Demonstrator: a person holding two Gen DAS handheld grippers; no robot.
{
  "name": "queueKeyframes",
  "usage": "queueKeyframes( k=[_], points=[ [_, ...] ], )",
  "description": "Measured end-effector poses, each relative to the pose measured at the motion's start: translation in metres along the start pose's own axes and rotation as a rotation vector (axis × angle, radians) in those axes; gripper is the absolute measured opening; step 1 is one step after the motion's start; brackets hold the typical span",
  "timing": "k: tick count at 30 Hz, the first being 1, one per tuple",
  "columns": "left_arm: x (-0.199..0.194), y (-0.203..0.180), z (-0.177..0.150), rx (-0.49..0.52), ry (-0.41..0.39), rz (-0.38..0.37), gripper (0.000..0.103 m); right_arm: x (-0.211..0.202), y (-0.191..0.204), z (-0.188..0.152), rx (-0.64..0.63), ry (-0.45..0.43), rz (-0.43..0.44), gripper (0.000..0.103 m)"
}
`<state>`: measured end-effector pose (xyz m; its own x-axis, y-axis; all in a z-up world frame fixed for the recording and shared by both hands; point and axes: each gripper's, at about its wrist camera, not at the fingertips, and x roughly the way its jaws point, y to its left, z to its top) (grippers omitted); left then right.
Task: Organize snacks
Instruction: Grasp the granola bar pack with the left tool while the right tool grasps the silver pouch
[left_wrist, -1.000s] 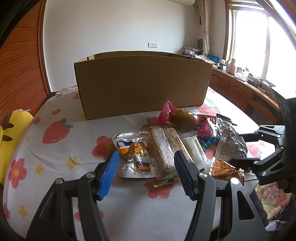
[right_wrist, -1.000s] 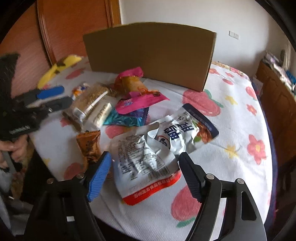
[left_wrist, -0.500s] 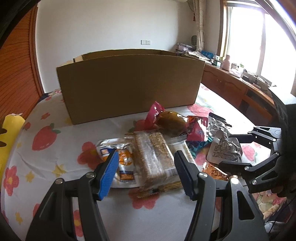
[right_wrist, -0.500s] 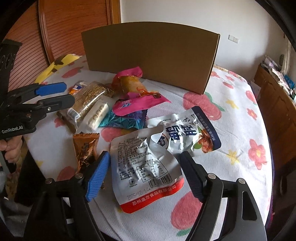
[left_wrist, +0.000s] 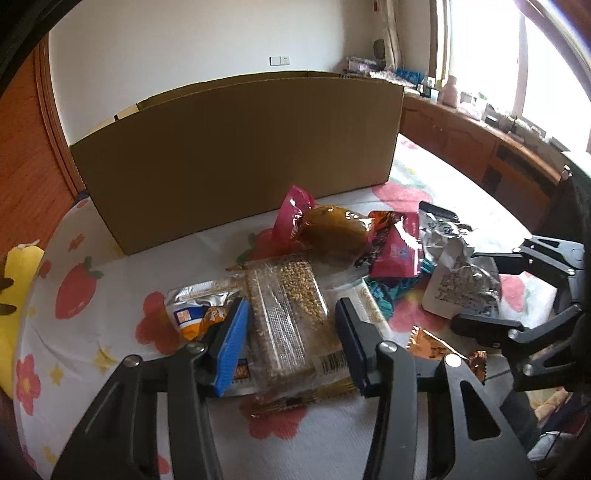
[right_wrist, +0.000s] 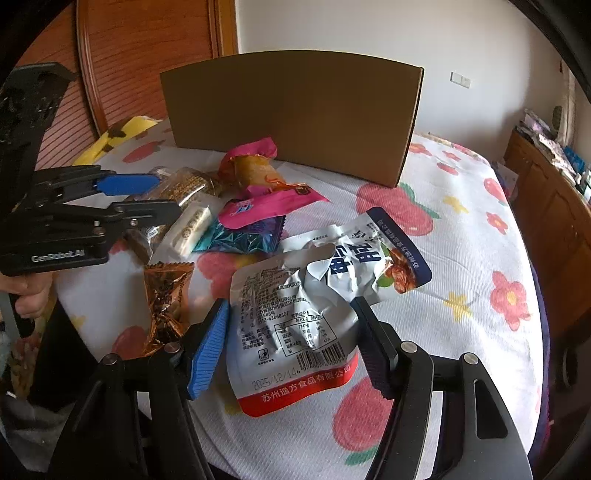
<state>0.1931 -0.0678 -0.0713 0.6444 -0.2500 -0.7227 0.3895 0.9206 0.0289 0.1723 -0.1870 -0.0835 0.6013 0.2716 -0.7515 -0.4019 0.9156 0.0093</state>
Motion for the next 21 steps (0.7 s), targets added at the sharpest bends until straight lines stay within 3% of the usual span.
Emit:
queueKeyframes(
  k=[10,16,21],
  points=[
    [0.015,-0.005,0.004,0.017,0.055,0.040,0.051,-0.001,0.001,-0.001,0.008,-0.010,-0.008,0.068],
    [0.014,-0.001,0.003,0.011,0.040,0.035,0.042,0.001,0.002,0.002,0.011,-0.006,-0.012,0.072],
    [-0.001,0.006,-0.003,-0.027,-0.006,-0.004,0.041,0.003,0.002,0.003,0.015,-0.010,-0.013,0.073]
  ],
)
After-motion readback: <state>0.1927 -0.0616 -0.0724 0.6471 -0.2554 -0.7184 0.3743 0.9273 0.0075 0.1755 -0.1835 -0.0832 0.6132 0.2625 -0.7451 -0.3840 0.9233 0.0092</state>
